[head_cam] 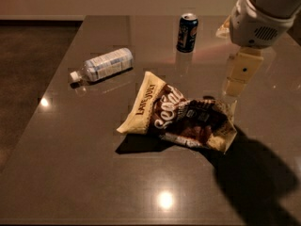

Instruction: Place blue plastic bottle upright

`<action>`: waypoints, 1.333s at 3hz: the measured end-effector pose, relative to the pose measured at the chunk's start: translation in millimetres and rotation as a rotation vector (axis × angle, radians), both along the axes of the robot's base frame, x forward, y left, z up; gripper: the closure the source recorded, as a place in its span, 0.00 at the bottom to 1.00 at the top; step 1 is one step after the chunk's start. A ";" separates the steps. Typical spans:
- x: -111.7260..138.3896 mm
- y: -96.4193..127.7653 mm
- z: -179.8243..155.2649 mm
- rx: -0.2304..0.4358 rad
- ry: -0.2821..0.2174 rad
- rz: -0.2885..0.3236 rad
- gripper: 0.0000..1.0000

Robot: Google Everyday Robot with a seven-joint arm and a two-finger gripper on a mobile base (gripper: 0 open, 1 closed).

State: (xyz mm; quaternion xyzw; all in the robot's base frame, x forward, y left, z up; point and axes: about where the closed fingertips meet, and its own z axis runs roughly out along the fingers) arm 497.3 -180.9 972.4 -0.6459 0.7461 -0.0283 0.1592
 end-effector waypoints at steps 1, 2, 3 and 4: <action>47.2 38.5 -1.4 -0.017 0.009 0.094 0.00; 93.6 83.9 -0.6 -0.030 0.001 0.190 0.00; 127.3 135.4 -4.6 -0.036 -0.016 0.282 0.00; 143.3 182.4 -13.2 -0.046 -0.028 0.360 0.00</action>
Offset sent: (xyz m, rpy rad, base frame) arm 0.1414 0.1354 0.0000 -0.0638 0.0355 0.3157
